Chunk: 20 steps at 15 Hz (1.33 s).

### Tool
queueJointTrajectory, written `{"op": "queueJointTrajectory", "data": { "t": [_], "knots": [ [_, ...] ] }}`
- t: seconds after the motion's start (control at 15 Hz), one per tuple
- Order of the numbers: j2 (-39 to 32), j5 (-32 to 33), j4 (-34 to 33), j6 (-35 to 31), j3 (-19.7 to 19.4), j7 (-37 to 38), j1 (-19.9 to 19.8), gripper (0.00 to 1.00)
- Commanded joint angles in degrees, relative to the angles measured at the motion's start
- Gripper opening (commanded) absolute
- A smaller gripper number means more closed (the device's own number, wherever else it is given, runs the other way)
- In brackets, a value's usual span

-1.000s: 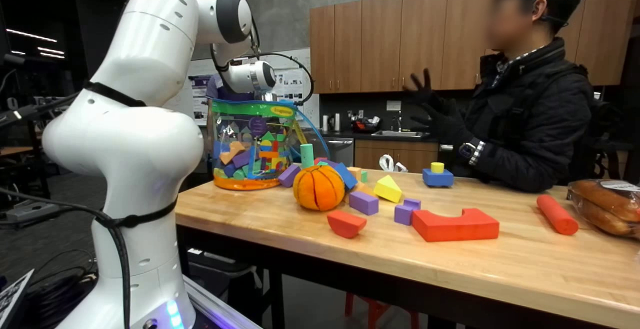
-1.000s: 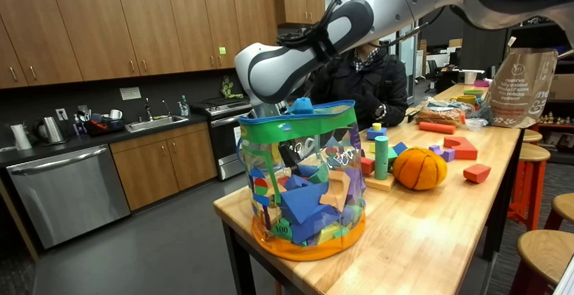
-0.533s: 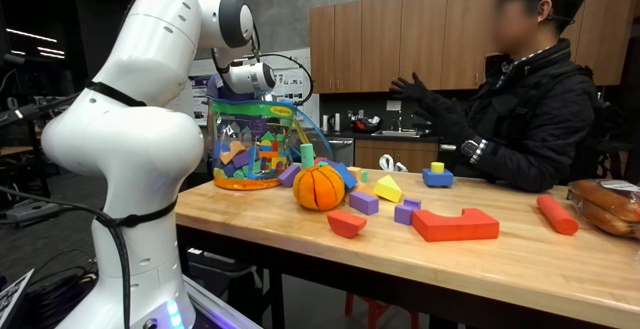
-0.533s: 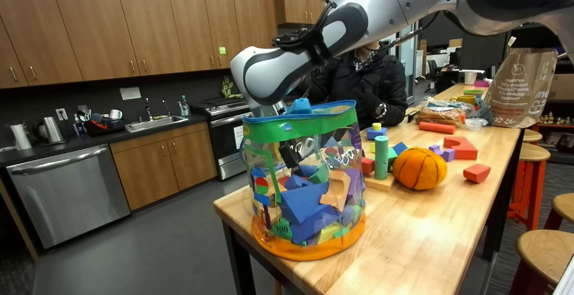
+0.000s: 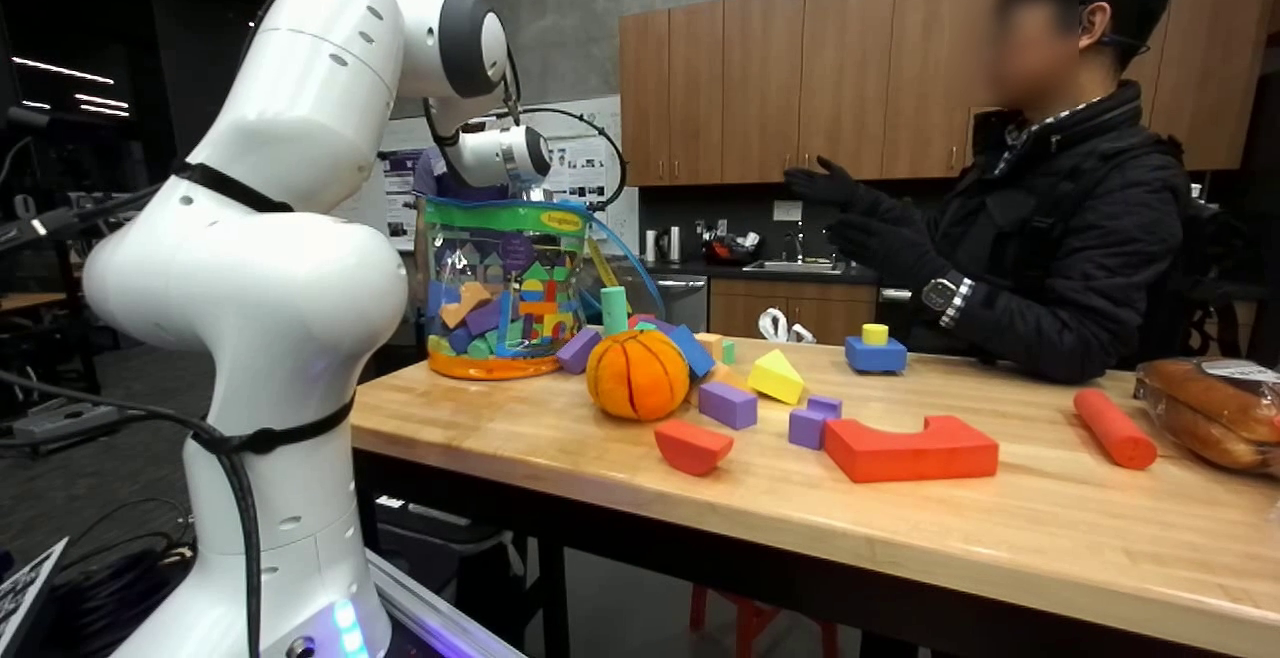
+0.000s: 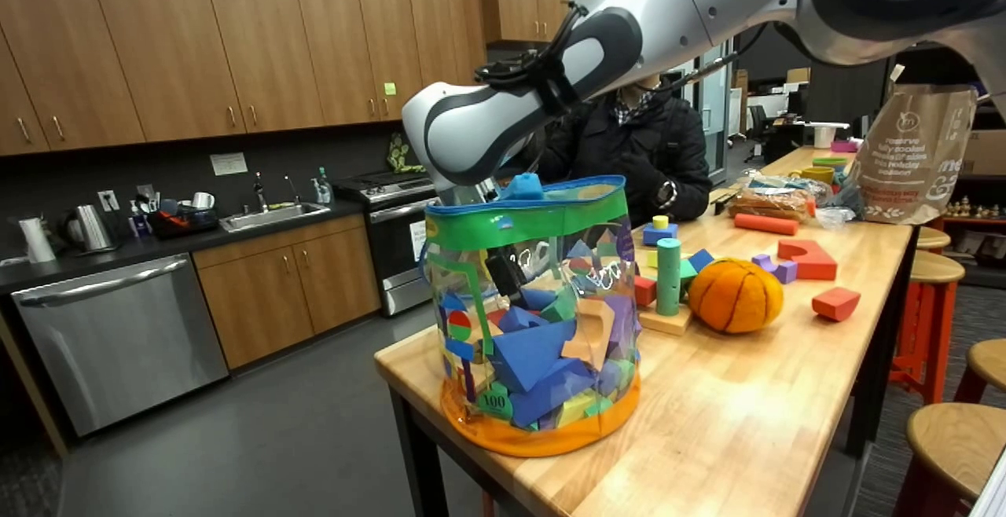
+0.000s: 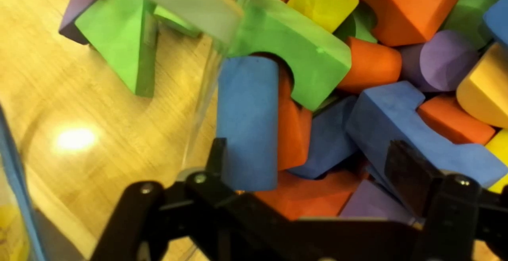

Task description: Move two blocks from the bag to the table

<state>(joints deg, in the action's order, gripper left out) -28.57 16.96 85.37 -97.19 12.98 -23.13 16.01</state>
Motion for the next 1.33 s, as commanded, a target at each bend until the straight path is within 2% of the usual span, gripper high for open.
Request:
{"op": "queueJointTrajectory", "data": {
  "t": [0.0,0.6,0.67,0.73,1.2,1.27],
  "knots": [
    [-0.25,-0.13,-0.17,-0.28,-0.2,0.26,0.07,1.0],
    [-5.9,0.52,-3.98,-2.77,-1.76,1.53,0.18,1.0],
    [-6.25,0.57,-4.38,-2.71,-1.87,1.55,0.25,0.75],
    [-6.66,0.63,-4.84,-2.49,-1.99,1.56,0.32,0.74],
    [-5.79,0.96,-5.25,-2.17,-2.84,3.57,0.44,0.23],
    [-5.37,1.1,-4.99,-2.49,-2.9,3.97,0.45,0.21]
  ]
}}
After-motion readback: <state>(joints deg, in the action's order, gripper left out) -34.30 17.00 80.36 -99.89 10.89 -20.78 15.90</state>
